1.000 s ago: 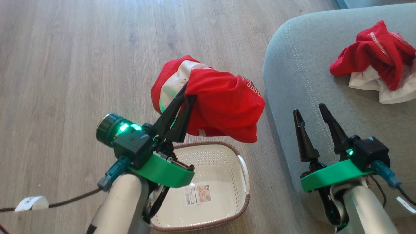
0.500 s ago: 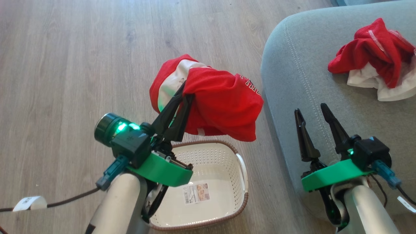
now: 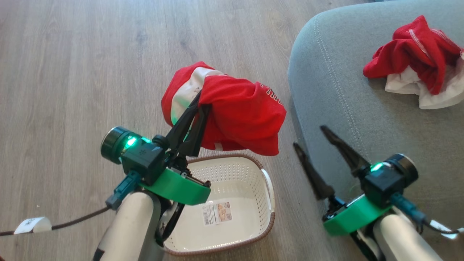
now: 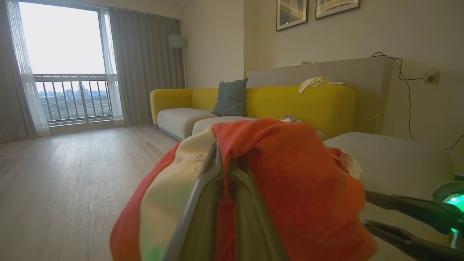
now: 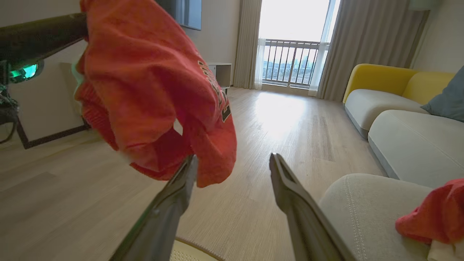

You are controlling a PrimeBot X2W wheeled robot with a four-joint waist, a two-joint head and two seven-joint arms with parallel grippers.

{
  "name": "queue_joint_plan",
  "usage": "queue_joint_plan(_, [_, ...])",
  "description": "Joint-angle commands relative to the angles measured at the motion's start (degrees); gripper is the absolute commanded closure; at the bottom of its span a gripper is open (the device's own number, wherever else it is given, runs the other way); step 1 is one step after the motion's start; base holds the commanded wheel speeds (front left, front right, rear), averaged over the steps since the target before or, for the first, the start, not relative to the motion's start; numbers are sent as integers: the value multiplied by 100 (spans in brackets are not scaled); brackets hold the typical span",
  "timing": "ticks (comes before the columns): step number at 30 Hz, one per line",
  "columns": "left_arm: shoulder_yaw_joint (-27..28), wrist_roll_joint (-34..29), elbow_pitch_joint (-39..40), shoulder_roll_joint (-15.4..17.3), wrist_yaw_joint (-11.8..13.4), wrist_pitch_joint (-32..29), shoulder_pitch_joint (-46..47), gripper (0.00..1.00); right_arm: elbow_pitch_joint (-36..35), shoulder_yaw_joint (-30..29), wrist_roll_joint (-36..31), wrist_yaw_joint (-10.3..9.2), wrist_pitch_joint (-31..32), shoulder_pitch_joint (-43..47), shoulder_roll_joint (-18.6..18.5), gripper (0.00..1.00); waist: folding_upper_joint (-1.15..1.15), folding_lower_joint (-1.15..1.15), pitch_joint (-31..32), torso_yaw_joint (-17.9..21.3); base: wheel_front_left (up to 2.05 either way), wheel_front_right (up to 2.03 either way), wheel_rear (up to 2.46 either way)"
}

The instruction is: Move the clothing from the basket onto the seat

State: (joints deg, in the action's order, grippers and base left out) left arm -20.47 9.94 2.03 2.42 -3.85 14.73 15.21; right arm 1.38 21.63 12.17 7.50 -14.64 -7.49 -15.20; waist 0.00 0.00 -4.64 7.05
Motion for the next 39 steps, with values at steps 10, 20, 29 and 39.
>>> queue_joint_plan(10, [229,-136,102,46,0,27,300,100,-683,735,-79,-1,-36,-158,-523,0,0,0,-36,6,0,0,0])
queue_joint_plan(20, [89,-198,-3,46,-30,27,300,100,-775,731,-440,-1,-36,-276,-412,0,0,0,-29,-12,0,0,0])
queue_joint_plan(29, [-129,-204,-116,46,-73,27,299,100,-587,754,-704,-1,-36,-490,-266,0,0,0,-23,-74,0,0,0])
queue_joint_plan(39, [-499,-210,-171,46,-111,27,343,100,-99,1082,-757,-1,-36,-848,-161,0,0,0,-12,-136,0,0,0])
